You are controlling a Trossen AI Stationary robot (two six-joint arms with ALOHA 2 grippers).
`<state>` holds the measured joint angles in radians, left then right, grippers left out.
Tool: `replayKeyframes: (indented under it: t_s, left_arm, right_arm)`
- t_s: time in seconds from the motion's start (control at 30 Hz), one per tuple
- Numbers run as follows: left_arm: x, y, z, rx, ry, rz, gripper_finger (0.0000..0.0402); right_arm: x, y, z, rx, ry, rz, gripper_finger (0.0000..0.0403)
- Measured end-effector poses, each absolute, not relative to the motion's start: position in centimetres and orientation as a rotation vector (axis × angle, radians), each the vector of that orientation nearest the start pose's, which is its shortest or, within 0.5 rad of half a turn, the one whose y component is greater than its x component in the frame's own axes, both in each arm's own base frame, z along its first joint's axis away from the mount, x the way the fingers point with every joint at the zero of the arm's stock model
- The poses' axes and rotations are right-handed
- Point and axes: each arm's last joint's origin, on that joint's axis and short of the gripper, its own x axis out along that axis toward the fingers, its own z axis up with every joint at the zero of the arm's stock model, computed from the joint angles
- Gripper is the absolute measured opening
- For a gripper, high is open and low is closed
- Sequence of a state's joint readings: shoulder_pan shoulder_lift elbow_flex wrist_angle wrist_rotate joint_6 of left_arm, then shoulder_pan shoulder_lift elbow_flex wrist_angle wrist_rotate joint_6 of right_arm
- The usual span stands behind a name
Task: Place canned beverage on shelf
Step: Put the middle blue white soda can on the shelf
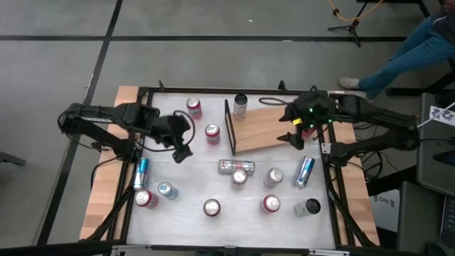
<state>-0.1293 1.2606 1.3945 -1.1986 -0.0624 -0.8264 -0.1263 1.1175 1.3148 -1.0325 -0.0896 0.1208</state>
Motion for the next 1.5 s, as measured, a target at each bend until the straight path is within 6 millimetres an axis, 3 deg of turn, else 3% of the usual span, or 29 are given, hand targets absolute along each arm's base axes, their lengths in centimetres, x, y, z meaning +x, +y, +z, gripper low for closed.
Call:
replayKeyframes:
  t_s: [0.37, 0.8, 1.2, 1.5]
  left_arm:
    - [20.0, -8.0, 35.2, -0.872, 1.157, 0.532, 0.0357]
    - [21.2, -13.4, 31.9, -0.912, 1.272, 0.689, 0.0356]
    - [21.5, -16.2, 28.9, -0.804, 1.375, 0.822, 0.0356]
    - [22.0, -16.9, 27.2, -0.71, 1.421, 0.896, 0.0356]
  right_arm:
    - [19.8, 0.5, 37.6, 0.131, 0.836, -0.043, 0.0369]
    - [19.8, 1.3, 37.7, 0.099, 0.824, -0.028, 0.0369]
    - [19.8, 1.3, 37.7, 0.098, 0.824, -0.027, 0.0369]
    - [19.8, 1.3, 37.7, 0.098, 0.824, -0.027, 0.0369]
